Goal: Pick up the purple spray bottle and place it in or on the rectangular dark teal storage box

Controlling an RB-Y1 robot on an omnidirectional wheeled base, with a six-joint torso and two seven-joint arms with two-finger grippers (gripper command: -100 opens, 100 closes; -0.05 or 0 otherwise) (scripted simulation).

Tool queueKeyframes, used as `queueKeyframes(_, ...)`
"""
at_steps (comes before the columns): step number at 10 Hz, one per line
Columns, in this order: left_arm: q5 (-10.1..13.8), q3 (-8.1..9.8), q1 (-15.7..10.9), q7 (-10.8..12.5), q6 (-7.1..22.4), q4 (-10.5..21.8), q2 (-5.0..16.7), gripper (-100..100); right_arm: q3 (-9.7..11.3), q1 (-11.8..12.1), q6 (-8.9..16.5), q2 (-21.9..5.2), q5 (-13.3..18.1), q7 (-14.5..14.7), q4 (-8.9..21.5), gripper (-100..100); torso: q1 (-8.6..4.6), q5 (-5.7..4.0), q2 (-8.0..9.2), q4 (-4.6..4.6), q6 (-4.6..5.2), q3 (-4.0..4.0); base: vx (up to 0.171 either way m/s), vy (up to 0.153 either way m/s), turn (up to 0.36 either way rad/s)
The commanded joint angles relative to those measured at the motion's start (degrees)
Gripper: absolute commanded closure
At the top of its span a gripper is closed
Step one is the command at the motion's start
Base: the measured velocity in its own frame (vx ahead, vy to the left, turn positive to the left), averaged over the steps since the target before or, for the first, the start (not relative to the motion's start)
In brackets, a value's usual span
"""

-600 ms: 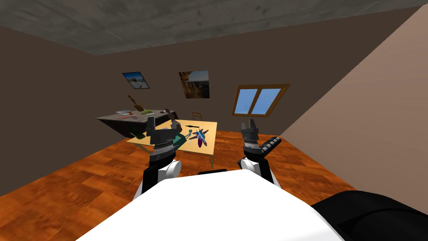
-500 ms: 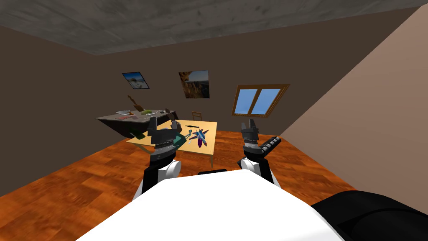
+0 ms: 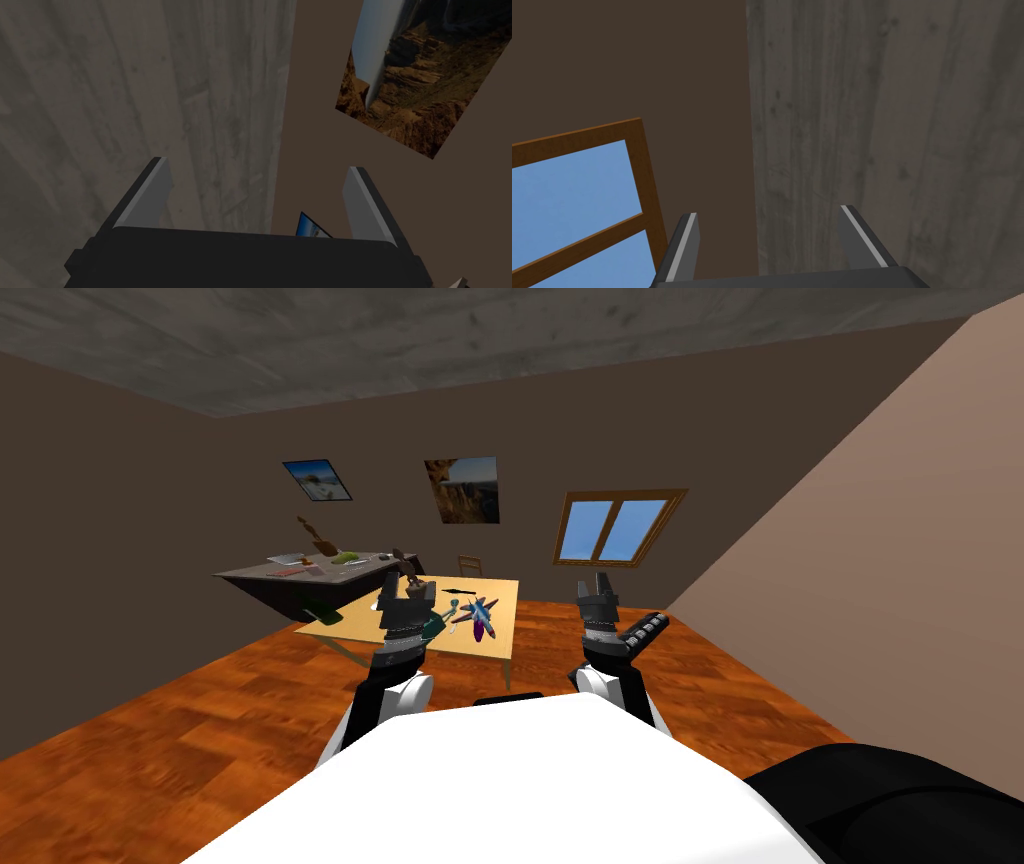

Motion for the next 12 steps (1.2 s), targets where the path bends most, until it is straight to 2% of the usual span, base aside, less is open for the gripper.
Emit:
queueKeyframes(1,1.6,-0.40,-0.3,0.7,1.0,1.8,1.8,-100,0.0,0.0,0.0,0.0,0.0,0.0,0.0,0,0.00,0.00,0.00,0.00,0.00,0.00,0.024,0.034,-0.057)
queueKeyframes(6,7.4,-2.53,-2.4,3.5,5.8,8.7,4.9,-100,0.0,0.0,0.0,0.0,0.0,0.0,0.0,0,0.00,0.00,-0.01,0.00,0.00,-0.01,0.021,0.033,-0.067)
queueKeyframes(12,15.4,-4.85,-5.8,8.8,13.1,18.9,5.8,-100,0.0,0.0,0.0,0.0,0.0,0.0,0.0,0,-0.10,-0.02,-0.01,0.00,-0.01,-0.01,0.018,0.013,-0.069)
